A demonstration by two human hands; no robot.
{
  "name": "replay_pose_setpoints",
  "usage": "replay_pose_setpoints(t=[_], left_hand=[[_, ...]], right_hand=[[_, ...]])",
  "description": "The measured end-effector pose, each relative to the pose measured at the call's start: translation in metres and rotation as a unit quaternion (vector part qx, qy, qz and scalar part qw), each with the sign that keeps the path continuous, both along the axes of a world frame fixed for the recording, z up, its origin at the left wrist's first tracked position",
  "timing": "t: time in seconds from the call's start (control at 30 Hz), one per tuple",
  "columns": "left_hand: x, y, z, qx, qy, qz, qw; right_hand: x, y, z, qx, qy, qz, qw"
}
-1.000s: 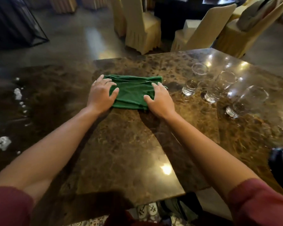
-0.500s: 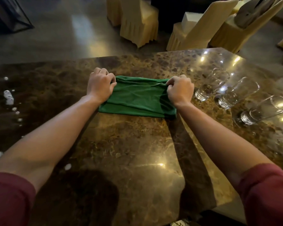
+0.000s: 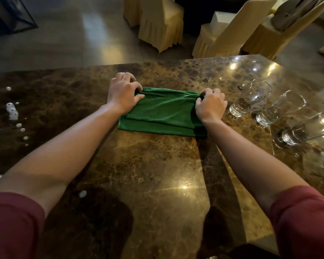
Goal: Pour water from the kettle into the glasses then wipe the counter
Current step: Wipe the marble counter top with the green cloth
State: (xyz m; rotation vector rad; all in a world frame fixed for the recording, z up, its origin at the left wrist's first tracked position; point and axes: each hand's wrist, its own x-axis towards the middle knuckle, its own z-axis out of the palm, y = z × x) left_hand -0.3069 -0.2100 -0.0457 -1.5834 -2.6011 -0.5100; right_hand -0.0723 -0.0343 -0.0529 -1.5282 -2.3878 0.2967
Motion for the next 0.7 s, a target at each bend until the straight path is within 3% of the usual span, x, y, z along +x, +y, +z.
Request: replay_pose_setpoints(t=[0.13,0.23,0.37,0.47,0.53,0.63,0.7], left_hand=[[0.003,0.001,0.002,0.072,-0.007,-0.005,0.997],[0.001,-0.006,0.009,0.136,-0.039,0.06,0.988],[-0.011,-0.009,0.012,0.056,-0.068,0.126,0.988],[-0.009,-0.005,0.008,0.019,-0.109,0.049,0.993],[-0.005,0.001,0.008,-0.059,-0.123,0.002,0.991],[-0.005,0.012,0.014,-0.158,-0.083,0.005,0.984],[-0.01,0.017,0.02,-0.183,-0.114,0.008,0.976]], right_hand=[[0.007,0.004,0.005,0.013,0.023,-0.007,1.0],[0.008,0.004,0.009,0.013,0.048,-0.008,0.999],[0.003,-0.002,0.009,-0.036,0.022,0.063,0.997],[0.003,-0.002,0.011,-0.076,-0.024,0.113,0.99],[0.001,0.002,0.018,-0.076,-0.055,0.12,0.988],[-0.002,0.008,0.033,-0.132,-0.074,0.108,0.983],[-0.002,0.009,0.038,-0.164,-0.099,0.105,0.976]])
